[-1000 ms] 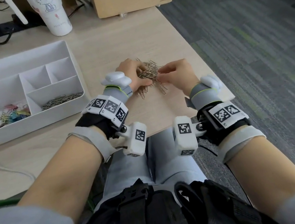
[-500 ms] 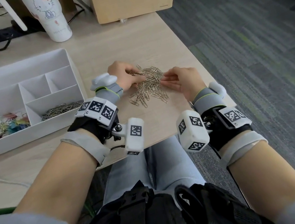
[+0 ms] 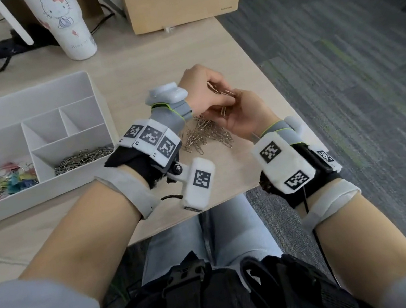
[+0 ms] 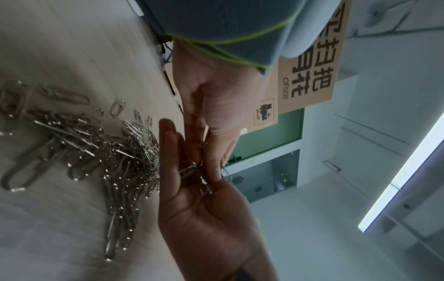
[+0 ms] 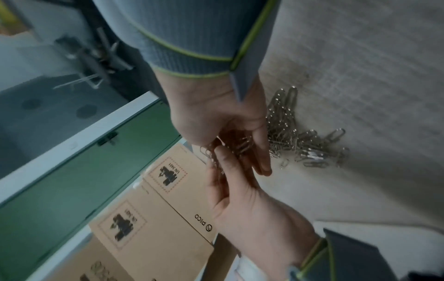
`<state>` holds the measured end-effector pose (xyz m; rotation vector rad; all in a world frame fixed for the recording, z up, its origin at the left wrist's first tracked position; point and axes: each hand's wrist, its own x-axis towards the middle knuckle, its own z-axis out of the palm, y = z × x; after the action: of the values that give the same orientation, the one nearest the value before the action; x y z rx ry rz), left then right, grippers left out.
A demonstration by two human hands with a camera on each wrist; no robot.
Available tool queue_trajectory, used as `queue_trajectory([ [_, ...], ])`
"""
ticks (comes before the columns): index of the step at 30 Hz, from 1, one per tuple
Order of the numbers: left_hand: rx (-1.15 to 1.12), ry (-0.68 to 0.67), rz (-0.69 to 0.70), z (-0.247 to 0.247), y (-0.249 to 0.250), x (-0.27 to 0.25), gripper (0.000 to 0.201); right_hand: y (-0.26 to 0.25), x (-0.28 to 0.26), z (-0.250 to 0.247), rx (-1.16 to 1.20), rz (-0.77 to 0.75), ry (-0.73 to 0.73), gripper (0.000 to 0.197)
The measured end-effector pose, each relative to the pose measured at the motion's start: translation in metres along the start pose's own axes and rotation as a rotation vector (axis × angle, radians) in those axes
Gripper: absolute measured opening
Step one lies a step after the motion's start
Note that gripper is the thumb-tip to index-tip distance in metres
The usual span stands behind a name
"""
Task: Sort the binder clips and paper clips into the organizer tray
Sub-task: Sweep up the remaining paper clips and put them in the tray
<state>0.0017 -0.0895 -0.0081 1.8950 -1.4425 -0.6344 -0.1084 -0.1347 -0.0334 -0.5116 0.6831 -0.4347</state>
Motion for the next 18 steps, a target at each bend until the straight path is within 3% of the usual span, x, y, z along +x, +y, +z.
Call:
queue_trajectory([
  [5, 0.022, -0.099, 0.04, -0.001, 0.009, 0.0, 0.021, -0.006, 0.0, -0.009, 0.129, 0.009, -0.012, 0.047],
  [8, -0.059, 0.041, 0.033, -0.008, 0.007, 0.001, 0.017, -0.008, 0.002, -0.015, 0.213, 0.012, 0.0, 0.031],
  [11, 0.061, 0.176, -0.016, -0.012, -0.009, 0.005, 0.029, -0.011, 0.001, -0.022, 0.166, -0.001, 0.02, 0.033],
  [13, 0.215, 0.055, -0.086, -0.013, -0.016, 0.002, 0.035, -0.013, -0.001, -0.026, 0.151, -0.016, 0.022, 0.032],
  [16, 0.429, -0.203, -0.133, -0.007, -0.021, -0.01, 0.08, -0.012, -0.003, -0.031, 0.145, -0.022, 0.03, 0.031],
  [18, 0.481, -0.218, -0.157, 0.001, -0.025, -0.018, 0.093, -0.011, -0.003, -0.033, 0.146, -0.025, 0.042, 0.03],
])
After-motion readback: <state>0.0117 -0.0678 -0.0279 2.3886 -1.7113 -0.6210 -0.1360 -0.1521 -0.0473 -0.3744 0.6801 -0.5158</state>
